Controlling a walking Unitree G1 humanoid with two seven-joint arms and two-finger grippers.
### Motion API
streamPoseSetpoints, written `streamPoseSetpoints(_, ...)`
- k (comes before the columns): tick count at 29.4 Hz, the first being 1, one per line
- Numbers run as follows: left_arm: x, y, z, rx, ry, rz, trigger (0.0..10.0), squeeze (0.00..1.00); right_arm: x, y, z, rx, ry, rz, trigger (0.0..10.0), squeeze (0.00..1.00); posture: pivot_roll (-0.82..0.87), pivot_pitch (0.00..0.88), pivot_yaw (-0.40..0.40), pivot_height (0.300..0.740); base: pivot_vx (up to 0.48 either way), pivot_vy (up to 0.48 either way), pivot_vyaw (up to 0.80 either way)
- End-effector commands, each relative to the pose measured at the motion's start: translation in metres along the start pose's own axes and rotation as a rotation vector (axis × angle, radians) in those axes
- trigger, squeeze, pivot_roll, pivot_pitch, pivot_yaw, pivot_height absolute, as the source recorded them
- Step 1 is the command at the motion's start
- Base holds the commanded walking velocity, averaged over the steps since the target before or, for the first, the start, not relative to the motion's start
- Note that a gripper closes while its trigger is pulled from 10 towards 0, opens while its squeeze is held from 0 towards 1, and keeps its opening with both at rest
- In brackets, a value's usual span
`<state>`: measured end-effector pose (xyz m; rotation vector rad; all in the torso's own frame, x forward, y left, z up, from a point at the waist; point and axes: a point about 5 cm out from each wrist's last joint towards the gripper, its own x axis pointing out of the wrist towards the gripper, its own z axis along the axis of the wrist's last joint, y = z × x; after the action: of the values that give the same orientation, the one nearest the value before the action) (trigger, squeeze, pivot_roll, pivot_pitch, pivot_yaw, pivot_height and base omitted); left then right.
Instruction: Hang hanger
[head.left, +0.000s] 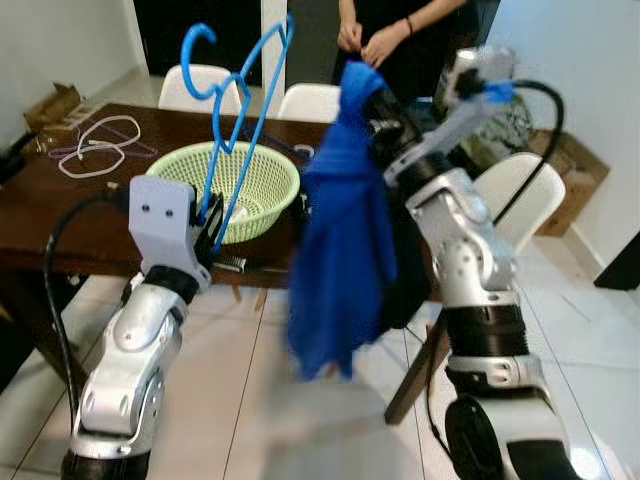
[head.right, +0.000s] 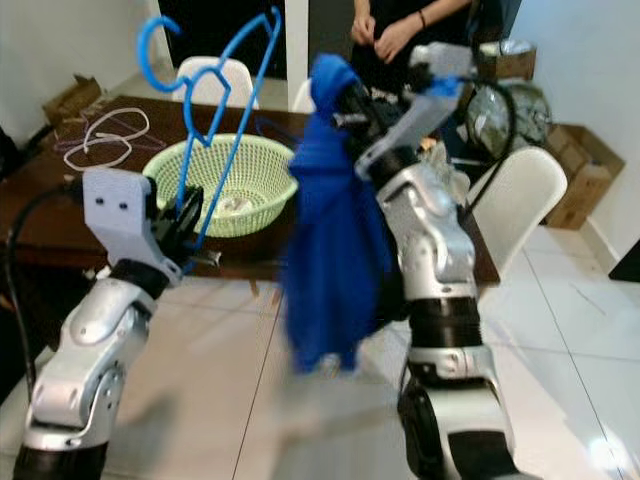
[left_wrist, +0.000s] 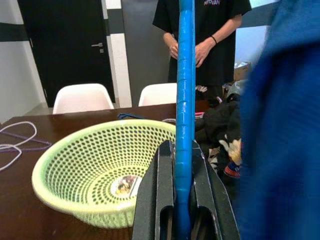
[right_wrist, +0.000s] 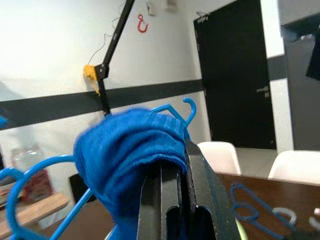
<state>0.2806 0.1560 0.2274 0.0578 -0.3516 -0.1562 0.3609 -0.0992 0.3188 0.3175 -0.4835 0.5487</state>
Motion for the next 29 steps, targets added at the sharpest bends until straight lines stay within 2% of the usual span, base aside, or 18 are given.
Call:
streamPoseSetpoints(1,0.0,-0.004,0.001,0.01,0.0,-0.011,10.0,0.0,0.003,-0.005,0.003,-0.069,-0.01,-0.046,10.0,0.0,0.07,0.0,-0.065,0.74,0.48,0.0,0.0)
streamPoseSetpoints(9,-0.001,-0.004,0.006,0.028,-0.017,0.018,10.0,0.0,0.009,-0.002,-0.002,-0.11,0.021,-0.094,10.0,0.0,0.08,0.0,-0.072,0.74,0.48,0.0,0.0)
streamPoseSetpoints(16,-0.004,0.031,0.019,0.161,-0.048,0.28,10.0,0.0,0.021,-0.005,0.001,-0.187,0.014,-0.173,10.0,0.0,0.09,0.0,-0.085,0.74,0.48,0.0,0.0)
streamPoseSetpoints(17,-0.004,0.031,0.019,0.161,-0.048,0.28,10.0,0.0,0.021,-0.005,0.001,-0.187,0.014,-0.173,10.0,0.0,0.09,0.0,-0.085,0.74,0.48,0.0,0.0)
streamPoseSetpoints(18,-0.006,0.038,0.021,0.182,-0.054,0.328,10.0,0.0,0.024,-0.01,0.005,-0.22,0.003,-0.216,10.0,0.0,0.1,0.0,-0.088,0.74,0.48,0.0,0.0)
streamPoseSetpoints(21,-0.007,0.039,0.022,0.185,-0.053,0.336,10.0,0.0,0.026,-0.015,0.008,-0.247,-0.004,-0.261,10.0,0.0,0.1,0.0,-0.088,0.74,0.48,0.0,0.0)
streamPoseSetpoints(24,-0.008,0.039,0.02,0.178,-0.046,0.355,10.0,0.0,0.028,-0.028,0.014,-0.356,0.004,-0.38,10.0,0.0,0.11,0.0,-0.091,0.74,0.195,0.0,0.0)
streamPoseSetpoints(25,-0.009,0.038,0.02,0.186,-0.045,0.355,10.0,0.0,0.027,-0.036,0.016,-0.437,0.026,-0.447,10.0,0.0,0.11,0.0,-0.092,0.74,0.0,0.0,0.0)
streamPoseSetpoints(26,-0.009,0.038,0.02,0.186,-0.045,0.355,10.0,0.0,0.027,-0.036,0.016,-0.437,0.026,-0.447,10.0,0.0,0.11,0.0,-0.092,0.74,0.0,0.0,0.0)
streamPoseSetpoints(29,-0.013,0.036,0.017,0.199,-0.032,0.368,10.0,0.0,0.021,-0.058,0.024,-0.639,0.067,-0.569,10.0,0.0,0.11,0.0,-0.093,0.74,0.0,0.0,0.0)
